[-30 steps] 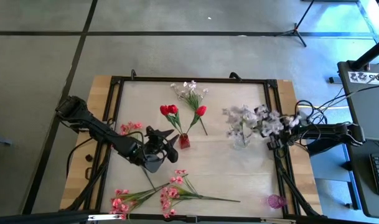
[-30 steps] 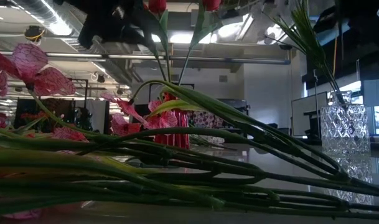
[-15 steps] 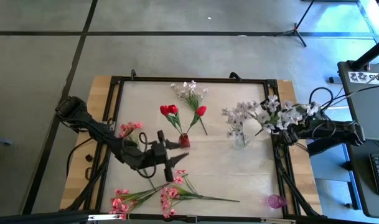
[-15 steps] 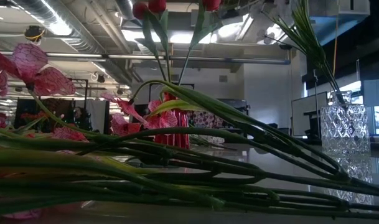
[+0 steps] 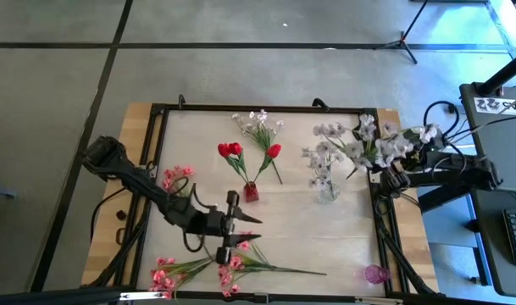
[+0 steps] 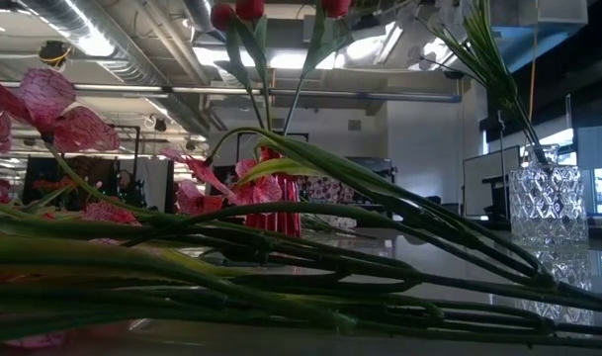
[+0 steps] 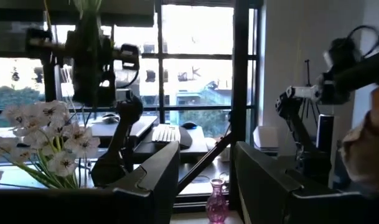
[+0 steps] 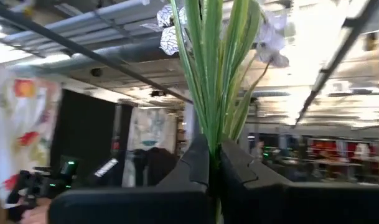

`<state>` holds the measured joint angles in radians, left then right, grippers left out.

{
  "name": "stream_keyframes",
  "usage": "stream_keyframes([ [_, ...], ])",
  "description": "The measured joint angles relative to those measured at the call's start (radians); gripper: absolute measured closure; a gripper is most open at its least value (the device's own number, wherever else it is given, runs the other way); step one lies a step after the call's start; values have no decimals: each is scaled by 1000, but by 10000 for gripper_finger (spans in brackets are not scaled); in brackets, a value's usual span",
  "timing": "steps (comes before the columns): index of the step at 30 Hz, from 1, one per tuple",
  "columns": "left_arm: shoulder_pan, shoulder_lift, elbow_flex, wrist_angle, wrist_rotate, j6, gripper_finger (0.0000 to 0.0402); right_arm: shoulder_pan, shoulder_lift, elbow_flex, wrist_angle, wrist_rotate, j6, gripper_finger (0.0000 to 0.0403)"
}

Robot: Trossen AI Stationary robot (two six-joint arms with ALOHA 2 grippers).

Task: Sort flowers into vase by color
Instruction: Put the bottom white flowers into the transparent vase

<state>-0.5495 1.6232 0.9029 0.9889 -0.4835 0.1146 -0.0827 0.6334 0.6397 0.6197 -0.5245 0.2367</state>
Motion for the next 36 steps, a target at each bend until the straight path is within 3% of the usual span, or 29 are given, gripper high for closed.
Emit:
stream_keyframes([
  [5,35,83,88,-51,-14,-1,250,173,159,99,-8,41,-91,396],
  [11,73,182,257,-187,-60,32,250,438,314,181,-26,242,-255,396],
  [14,79,225,320,-192,-60,56,250,575,377,200,-28,383,-329,396],
  [20,63,312,429,-196,-56,129,250,809,506,232,-9,771,-496,396],
  [24,49,373,494,-194,-47,176,250,889,596,234,103,969,-584,396],
  [28,47,416,519,-195,-32,176,250,917,663,234,201,1096,-619,396],
  [36,67,422,521,-215,-16,58,250,914,773,234,271,1161,-580,395],
])
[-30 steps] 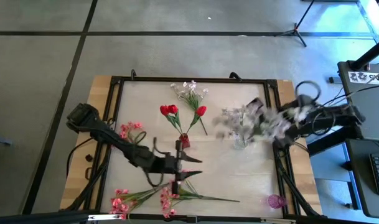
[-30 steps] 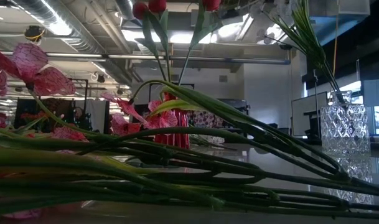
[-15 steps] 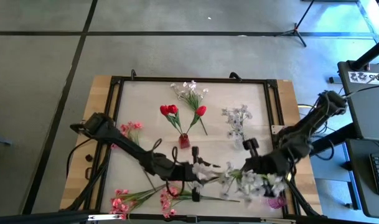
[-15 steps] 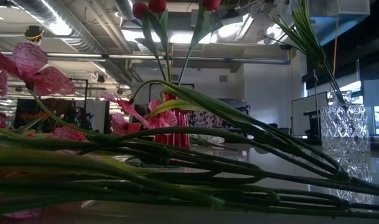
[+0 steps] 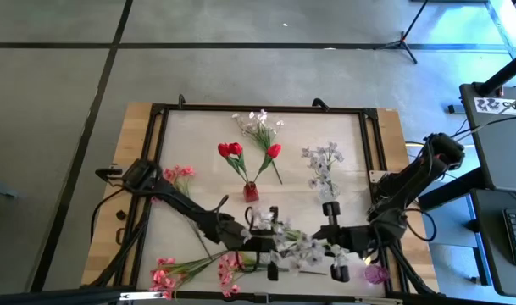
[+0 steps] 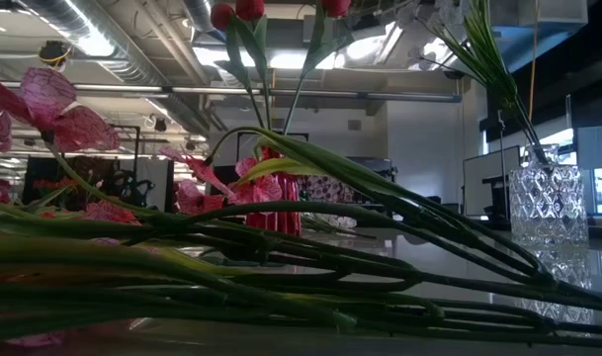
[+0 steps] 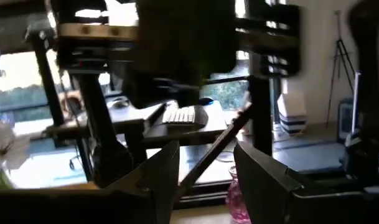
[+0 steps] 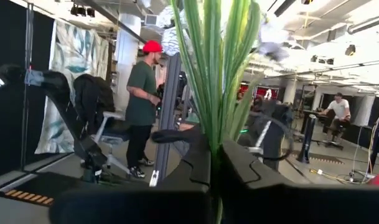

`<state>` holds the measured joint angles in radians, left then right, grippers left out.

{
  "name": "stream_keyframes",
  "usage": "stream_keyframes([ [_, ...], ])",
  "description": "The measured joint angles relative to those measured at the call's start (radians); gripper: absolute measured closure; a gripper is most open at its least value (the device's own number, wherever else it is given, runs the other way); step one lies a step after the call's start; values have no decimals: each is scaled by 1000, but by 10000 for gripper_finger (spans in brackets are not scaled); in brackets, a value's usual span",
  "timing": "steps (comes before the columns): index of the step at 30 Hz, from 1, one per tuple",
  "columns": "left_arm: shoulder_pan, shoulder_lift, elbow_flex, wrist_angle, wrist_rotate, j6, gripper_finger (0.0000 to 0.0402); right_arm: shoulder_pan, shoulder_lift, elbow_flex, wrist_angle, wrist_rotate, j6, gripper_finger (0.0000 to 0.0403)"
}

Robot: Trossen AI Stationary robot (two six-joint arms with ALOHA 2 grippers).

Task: Sort flowers into vase by color
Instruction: Put the bottom white flowers into the transparent vase

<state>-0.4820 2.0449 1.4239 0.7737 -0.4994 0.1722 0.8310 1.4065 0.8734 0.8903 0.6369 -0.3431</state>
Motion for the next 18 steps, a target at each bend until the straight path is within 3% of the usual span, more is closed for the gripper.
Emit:
stream_keyframes([
  [4,28,0,0,-13,1,-65,250,-14,39,0,47,-2,-2,395],
  [11,50,0,0,-29,163,-117,250,-46,65,0,63,4,-32,395],
  [18,20,-3,0,-45,153,-107,250,-60,62,0,86,-1,-51,395],
])
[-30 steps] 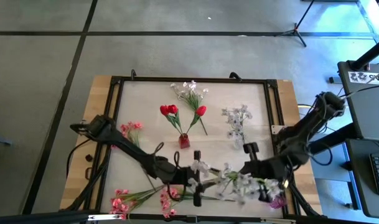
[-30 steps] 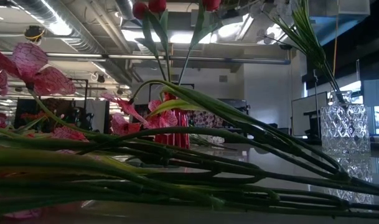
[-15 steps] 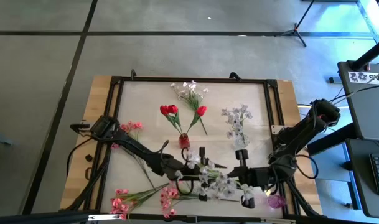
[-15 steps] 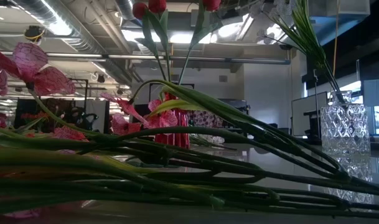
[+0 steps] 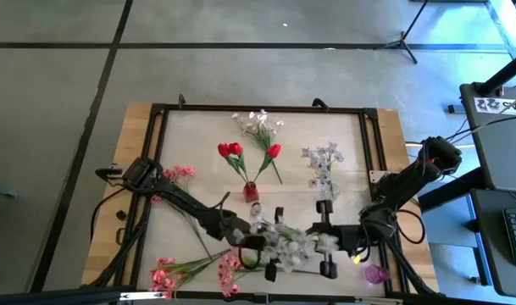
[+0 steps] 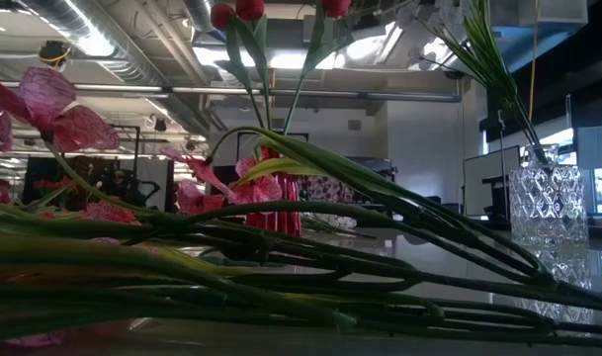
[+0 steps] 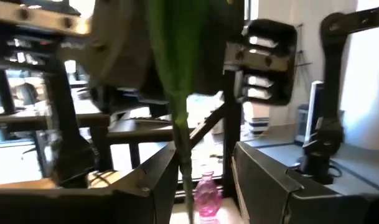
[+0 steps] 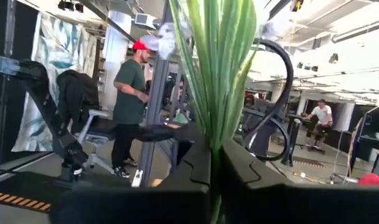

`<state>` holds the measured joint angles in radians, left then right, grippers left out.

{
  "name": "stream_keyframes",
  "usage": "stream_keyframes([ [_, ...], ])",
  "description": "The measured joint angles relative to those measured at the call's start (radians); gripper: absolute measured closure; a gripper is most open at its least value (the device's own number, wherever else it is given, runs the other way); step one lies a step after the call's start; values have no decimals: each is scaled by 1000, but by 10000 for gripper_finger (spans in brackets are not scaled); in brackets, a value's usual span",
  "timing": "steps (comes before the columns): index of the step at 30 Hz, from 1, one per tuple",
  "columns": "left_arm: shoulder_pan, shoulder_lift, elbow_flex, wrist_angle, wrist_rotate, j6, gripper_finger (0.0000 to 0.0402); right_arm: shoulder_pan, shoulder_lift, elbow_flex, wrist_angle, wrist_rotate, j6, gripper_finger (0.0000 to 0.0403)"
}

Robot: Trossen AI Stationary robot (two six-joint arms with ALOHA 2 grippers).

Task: Sort flowers into vase by color
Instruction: Put the bottom white flowers into the transparent vase

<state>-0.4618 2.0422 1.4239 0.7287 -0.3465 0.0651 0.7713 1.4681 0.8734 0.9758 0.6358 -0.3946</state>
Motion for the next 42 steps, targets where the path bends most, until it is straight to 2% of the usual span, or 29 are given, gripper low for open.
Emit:
stream_keyframes([
  [4,-17,0,0,-17,-105,21,250,15,-15,0,14,-10,6,395],
  [7,-19,0,0,0,-127,6,250,13,-13,0,0,-12,1,395],
  [9,-9,0,0,9,-122,-18,250,13,-11,0,3,-13,0,395],
  [14,30,0,0,26,-30,-116,250,13,-10,0,1,-18,-7,395],
  [18,57,0,0,30,-24,-152,253,6,-10,0,1,-16,-12,395],
  [22,67,0,-1,37,-24,-183,293,6,-10,0,-1,1,-13,395],
  [26,66,1,-1,45,-17,-185,375,5,-11,0,-3,24,-15,394],
  [31,55,1,-2,14,-35,-187,388,9,-11,2,-36,120,10,368],
  [34,31,1,-2,-39,-93,-192,390,36,-17,3,-127,221,66,334],
  [38,-4,1,-2,-126,-164,-219,392,84,-18,67,-374,315,189,278],
  [42,-22,1,-2,-234,-171,-283,392,94,-18,182,-753,285,490,238],
])
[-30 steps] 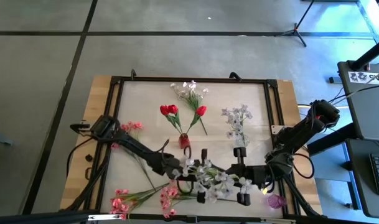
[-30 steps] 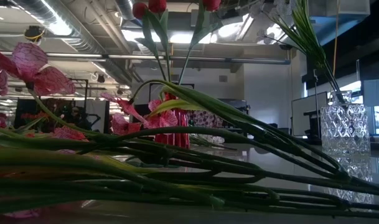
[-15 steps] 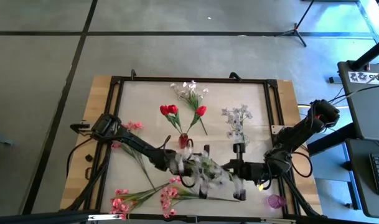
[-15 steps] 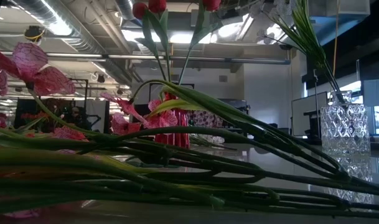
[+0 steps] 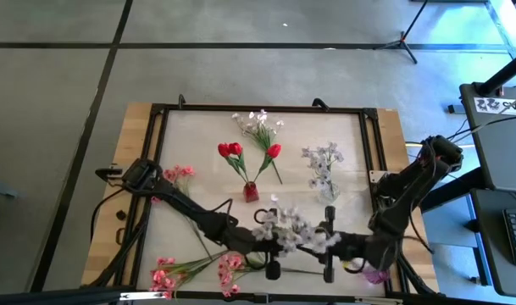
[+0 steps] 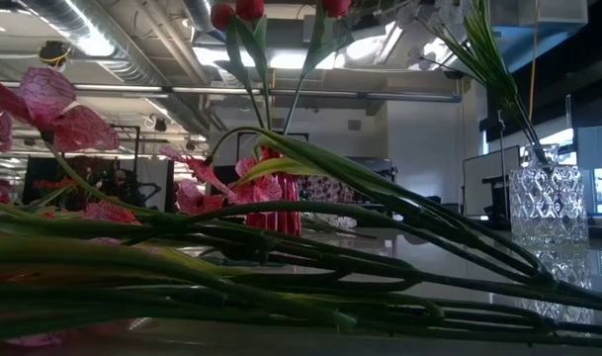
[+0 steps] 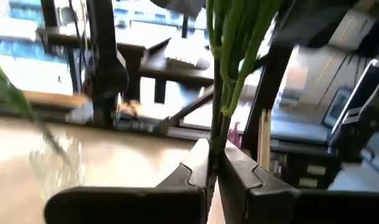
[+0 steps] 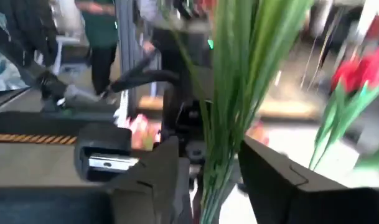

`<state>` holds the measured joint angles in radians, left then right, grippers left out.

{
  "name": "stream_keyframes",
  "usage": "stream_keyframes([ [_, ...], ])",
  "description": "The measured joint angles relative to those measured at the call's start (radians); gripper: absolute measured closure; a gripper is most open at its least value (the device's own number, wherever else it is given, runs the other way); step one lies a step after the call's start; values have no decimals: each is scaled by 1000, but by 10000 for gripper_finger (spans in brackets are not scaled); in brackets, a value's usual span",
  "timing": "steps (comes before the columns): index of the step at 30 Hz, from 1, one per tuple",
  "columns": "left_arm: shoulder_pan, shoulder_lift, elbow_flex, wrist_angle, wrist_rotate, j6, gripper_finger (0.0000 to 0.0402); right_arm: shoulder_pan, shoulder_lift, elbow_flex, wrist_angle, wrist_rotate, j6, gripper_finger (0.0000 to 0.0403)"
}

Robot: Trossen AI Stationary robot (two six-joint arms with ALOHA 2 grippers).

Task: Sort flowers into vase by color
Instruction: Put the bottom white flowers into the transparent vase

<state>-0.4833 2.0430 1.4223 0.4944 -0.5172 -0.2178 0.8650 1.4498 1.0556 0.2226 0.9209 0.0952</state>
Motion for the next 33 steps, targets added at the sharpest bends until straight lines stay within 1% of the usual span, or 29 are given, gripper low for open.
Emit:
stream_keyframes([
  [1,-3,0,0,-30,0,-18,392,-6,0,27,-97,-19,98,233],
  [3,-10,0,0,-89,0,-42,391,-31,2,70,-251,-92,273,230],
  [5,-19,0,0,-123,0,-42,391,-56,6,79,-330,-164,387,231],
  [7,-26,0,0,-126,0,-42,391,-79,14,78,-357,-229,434,235],
  [9,-30,0,0,-135,1,-43,391,-101,28,79,-336,-284,443,240],
  [11,-30,0,0,-152,1,-43,391,-108,43,79,-325,-304,443,248],
  [14,-29,0,0,-170,0,-44,391,-114,60,79,-304,-303,424,267],
  [16,-29,0,0,-176,0,-44,391,-113,62,79,-293,-305,421,289],
  [19,-35,0,0,-177,1,-43,390,-112,62,79,-293,-305,423,335],
  [22,-39,0,0,-185,6,-38,390,-112,62,79,-293,-335,422,384],
  [23,-41,0,0,-185,5,-38,390,-112,62,79,-293,-344,422,390],
  [26,-47,0,0,-187,-8,-37,378,-113,61,79,-291,-350,426,383],
  [29,-61,-7,1,-217,-20,-18,345,-95,32,78,-312,-342,425,391],
  [31,-72,-15,1,-249,-23,-22,320,-63,-6,78,-351,-302,420,394],
  [33,-84,-27,1,-295,-22,-38,297,-17,-48,78,-447,-212,448,390],
])
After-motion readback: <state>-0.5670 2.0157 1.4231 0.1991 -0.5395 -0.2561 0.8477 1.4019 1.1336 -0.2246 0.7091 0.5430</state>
